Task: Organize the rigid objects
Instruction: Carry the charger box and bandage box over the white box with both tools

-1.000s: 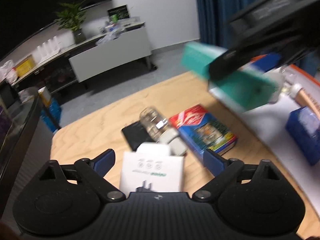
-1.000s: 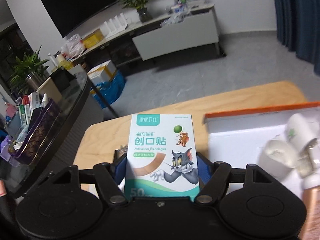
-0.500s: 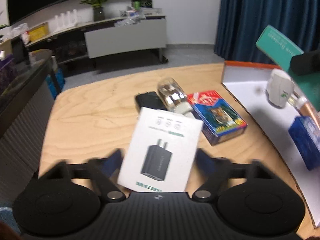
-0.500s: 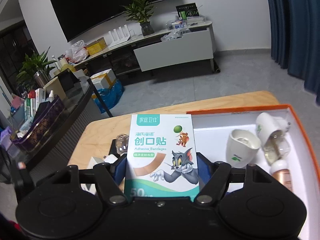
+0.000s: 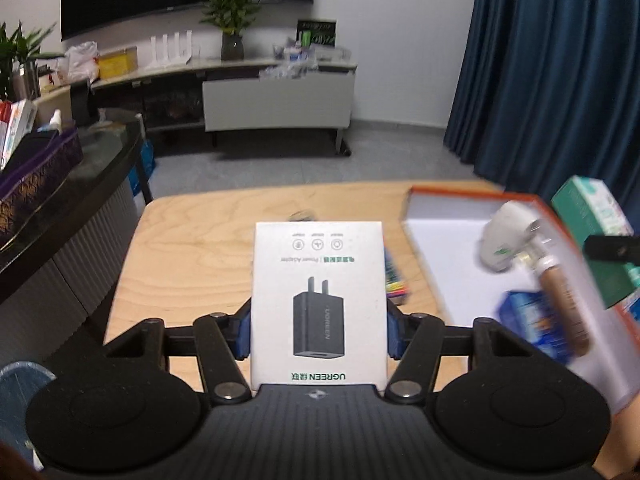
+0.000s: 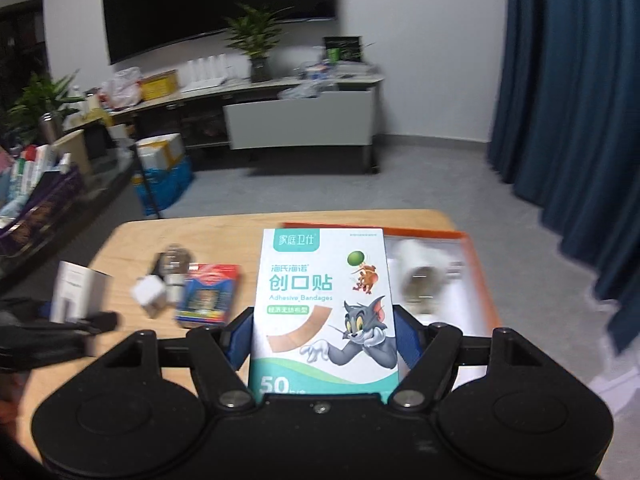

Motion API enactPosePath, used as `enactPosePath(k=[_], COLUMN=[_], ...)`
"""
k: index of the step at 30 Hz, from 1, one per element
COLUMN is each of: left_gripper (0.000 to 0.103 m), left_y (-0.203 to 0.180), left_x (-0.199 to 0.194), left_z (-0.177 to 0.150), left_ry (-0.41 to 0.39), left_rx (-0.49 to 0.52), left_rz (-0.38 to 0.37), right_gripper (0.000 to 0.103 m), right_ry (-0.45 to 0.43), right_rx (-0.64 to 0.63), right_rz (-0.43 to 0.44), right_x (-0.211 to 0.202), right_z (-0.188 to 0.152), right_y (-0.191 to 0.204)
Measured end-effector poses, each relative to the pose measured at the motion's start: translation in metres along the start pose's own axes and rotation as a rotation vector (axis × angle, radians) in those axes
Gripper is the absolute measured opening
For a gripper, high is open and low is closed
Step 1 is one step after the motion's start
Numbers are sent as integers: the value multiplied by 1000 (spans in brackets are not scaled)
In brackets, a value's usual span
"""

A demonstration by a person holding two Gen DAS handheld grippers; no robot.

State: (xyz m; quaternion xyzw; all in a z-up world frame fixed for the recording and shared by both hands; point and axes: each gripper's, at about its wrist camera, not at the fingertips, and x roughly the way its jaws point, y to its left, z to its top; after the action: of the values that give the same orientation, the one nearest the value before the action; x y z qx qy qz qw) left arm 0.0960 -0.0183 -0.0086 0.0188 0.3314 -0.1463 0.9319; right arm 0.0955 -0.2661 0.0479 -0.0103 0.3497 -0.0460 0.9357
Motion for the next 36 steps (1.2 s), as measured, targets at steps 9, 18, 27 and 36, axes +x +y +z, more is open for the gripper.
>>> enactPosePath(k=[9,18,27,36], left_gripper=[60,60,60,60], left_y=[-76,-127,-131,-139], left_x=[3,9,10,4], left_z=[12,13,-5,-15], left_ry=[20,26,72,95], left_rx=[58,93,70,46], left_rz=[-77,-133,-119,-55], right_gripper=[83,83,83,83], right_ry=[-43,-26,17,25], right_rx=[63,104,116,96], right_rz=[-89,-87,-61,-52], right_x=[-23,-25,-23,-26], right_z=[-17,-29,-47,-52], right_y=[-54,-77,-77,-71])
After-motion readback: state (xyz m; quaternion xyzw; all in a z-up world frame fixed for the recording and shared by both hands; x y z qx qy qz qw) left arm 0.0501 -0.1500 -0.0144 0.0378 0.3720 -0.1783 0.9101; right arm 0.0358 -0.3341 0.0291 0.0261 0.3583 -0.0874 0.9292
